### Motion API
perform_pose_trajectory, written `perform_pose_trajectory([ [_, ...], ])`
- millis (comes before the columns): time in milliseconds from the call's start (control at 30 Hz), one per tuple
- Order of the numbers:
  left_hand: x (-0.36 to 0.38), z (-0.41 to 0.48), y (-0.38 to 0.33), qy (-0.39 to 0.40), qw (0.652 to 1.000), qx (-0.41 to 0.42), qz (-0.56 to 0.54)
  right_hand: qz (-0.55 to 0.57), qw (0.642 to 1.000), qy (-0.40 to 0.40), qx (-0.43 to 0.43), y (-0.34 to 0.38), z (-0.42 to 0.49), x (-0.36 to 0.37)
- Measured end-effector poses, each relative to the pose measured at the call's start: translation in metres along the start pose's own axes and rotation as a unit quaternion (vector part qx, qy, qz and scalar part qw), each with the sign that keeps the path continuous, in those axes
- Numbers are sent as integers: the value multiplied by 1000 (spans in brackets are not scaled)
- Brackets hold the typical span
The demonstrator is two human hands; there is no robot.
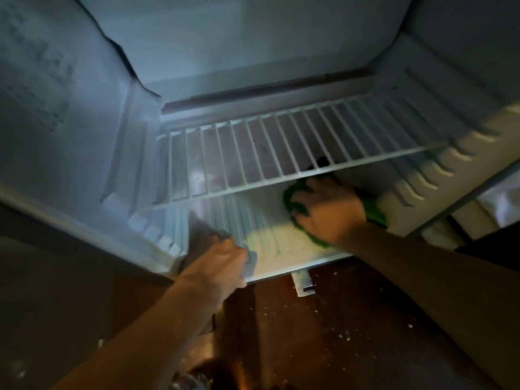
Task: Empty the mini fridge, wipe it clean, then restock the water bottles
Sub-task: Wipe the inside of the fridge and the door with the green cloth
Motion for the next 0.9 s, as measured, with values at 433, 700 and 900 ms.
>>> perform_pose_trajectory([
  [433,12,-3,10,154,980,-121,-26,58,989,74,114,28,58,16],
  [700,10,-21,-12,270,915,-298,25,195,954,184,131,97,-14,-7],
  [900,-43,-9,-28,117,935,-329,62,404,892,188,76,82,7,-61],
])
Point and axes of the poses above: each hand's wrist, its own z-axis towards the middle knuckle, its own x-axis out of the palm, y = z × x, the point moved 7 cm from there along z, towards the middle knuckle, and after that the axes turned 15 degrees about x, right-handed, at the moved point
